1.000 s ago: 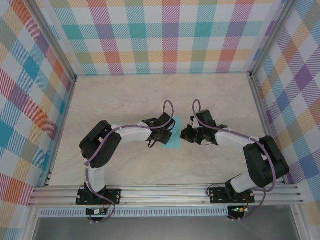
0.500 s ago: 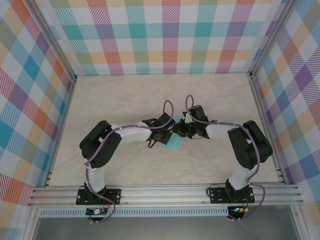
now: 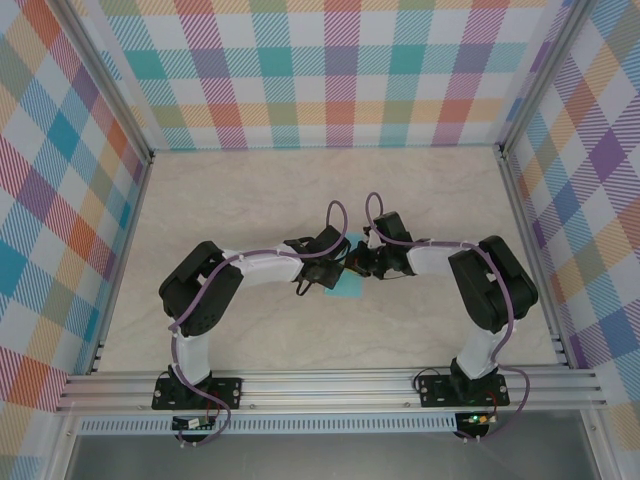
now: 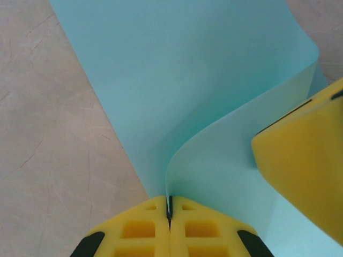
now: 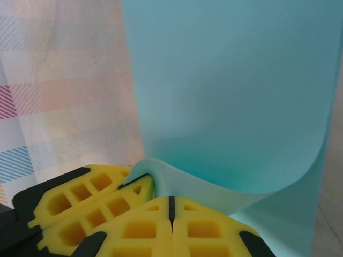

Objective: Fold a paper plane with a square sheet of paper (fold left side to right side)
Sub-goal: Fold the triangle a second time at the center of the table.

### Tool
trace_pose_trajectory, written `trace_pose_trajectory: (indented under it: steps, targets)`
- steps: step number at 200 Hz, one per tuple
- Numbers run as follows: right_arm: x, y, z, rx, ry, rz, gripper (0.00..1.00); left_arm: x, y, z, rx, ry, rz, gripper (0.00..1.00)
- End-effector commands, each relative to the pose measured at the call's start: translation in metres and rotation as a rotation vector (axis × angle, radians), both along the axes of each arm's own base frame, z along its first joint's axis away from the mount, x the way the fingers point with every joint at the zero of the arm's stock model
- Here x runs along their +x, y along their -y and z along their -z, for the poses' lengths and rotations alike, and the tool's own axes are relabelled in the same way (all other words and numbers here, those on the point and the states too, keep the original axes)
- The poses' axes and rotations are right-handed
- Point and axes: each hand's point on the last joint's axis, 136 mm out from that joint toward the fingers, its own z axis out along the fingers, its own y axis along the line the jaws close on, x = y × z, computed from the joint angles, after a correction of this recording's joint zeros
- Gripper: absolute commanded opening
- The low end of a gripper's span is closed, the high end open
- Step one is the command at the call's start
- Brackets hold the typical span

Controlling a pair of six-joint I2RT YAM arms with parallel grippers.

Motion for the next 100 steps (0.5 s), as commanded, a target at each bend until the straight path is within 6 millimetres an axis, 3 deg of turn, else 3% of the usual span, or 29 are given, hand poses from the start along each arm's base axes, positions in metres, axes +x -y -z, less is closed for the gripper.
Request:
trace_pose_trajectory:
  steps: [1,100]
  targets:
    - [0.001,0.001,0.006,-0.044,0.009,-0.020,0.03,-0.009,-0.019,0.016,0.059,-0.053,-0.010,0.00]
    - [-0.005,0.013,0.022,-0.131,-0.017,-0.029,0.03,-0.009,-0.021,0.015,0.067,-0.050,-0.008,0.00]
